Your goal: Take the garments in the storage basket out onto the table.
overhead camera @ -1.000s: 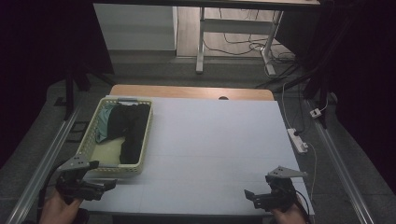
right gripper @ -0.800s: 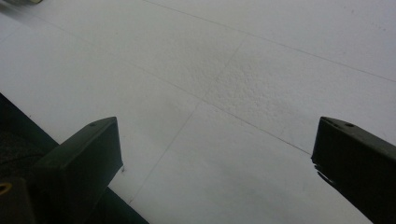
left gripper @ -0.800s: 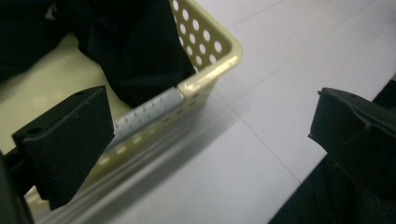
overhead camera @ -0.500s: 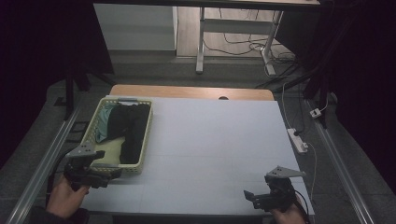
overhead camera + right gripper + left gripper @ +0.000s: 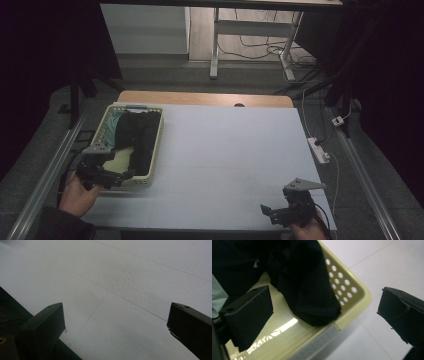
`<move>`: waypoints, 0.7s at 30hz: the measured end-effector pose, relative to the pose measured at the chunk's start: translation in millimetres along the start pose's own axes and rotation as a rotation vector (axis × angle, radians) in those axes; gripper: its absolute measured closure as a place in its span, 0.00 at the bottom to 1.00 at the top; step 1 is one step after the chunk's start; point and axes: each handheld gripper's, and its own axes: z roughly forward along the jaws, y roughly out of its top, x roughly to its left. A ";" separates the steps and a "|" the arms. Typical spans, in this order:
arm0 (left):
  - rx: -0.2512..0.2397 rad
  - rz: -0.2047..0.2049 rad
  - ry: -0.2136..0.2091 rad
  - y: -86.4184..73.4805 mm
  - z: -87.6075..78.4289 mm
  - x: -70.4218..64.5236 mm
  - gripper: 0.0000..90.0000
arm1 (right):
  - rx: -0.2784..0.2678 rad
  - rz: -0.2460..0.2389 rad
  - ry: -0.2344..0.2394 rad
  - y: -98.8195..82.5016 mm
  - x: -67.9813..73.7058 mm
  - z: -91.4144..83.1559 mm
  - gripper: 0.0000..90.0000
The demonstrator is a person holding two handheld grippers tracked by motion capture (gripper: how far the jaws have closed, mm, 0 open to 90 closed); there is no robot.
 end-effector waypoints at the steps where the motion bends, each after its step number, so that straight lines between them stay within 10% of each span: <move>1: 0.005 0.001 -0.001 1.8 1.4 1.5 0.00 | 0.000 0.001 0.000 0.0 0.0 0.1 0.02; 21: 0.087 0.056 0.064 52.5 41.6 21.4 0.00 | 0.020 -0.002 0.005 0.5 0.3 1.7 0.02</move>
